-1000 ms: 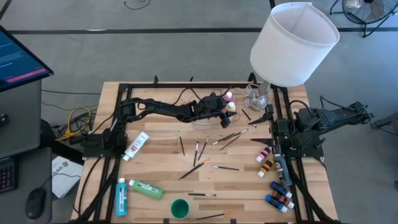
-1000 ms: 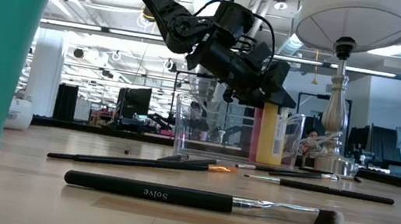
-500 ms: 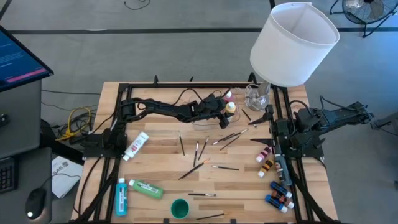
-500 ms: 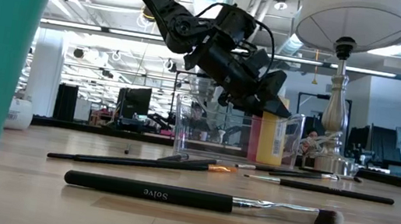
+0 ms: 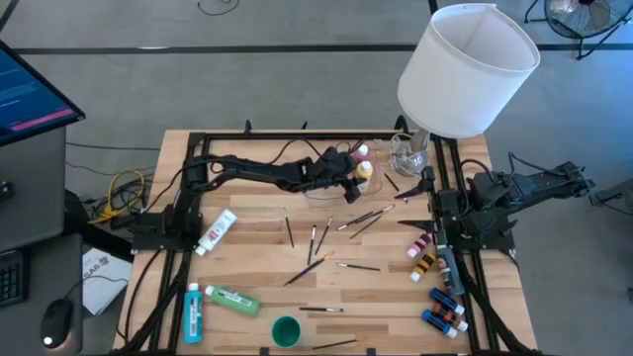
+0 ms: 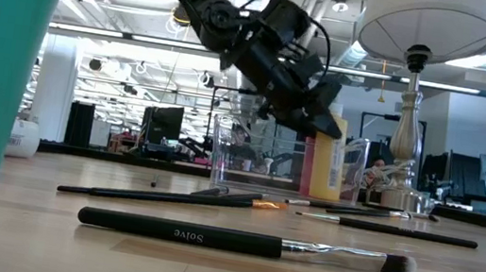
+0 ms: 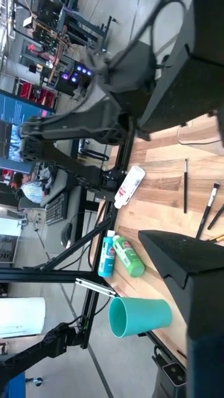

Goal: Pick & Place Paint Supplies
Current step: Put the big yellow paint bottle into the transparent bin, then put the small yellow paint bottle into the transparent bin

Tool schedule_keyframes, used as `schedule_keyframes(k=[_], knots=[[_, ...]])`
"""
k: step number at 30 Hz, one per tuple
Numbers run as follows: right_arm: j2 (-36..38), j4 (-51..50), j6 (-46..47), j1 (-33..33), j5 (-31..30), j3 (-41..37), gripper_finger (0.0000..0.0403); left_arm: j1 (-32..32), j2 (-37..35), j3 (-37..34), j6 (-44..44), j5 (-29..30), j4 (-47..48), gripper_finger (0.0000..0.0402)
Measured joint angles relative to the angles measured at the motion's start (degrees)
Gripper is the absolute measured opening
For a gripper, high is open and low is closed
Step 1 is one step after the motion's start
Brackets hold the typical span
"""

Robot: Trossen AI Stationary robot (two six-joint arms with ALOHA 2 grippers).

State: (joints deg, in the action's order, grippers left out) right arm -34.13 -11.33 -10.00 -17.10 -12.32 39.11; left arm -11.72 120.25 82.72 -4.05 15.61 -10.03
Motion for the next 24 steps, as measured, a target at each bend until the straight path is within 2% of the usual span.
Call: schedule_keyframes(k=[8,14,20,24], knots=[[-0.09,0.17,0.11,0.0,-0.01,0.0,0.0268,1.86,-3.76,0.0,0.03,0.48,6.69,0.0191],[-0.09,0.18,0.46,0.0,-0.01,0.02,0.0268,2.25,-2.91,0.02,-3.17,-6.31,9.39,0.018],[-0.09,0.2,0.59,0.0,-0.02,0.0,0.0268,1.41,-2.67,-2.65,-1.59,-3.63,5.61,0.0119],[-0.09,0.2,0.59,-0.01,0.0,0.0,0.0268,0.28,-2.67,-4.41,-1.73,-7.01,3.19,0.0065]])
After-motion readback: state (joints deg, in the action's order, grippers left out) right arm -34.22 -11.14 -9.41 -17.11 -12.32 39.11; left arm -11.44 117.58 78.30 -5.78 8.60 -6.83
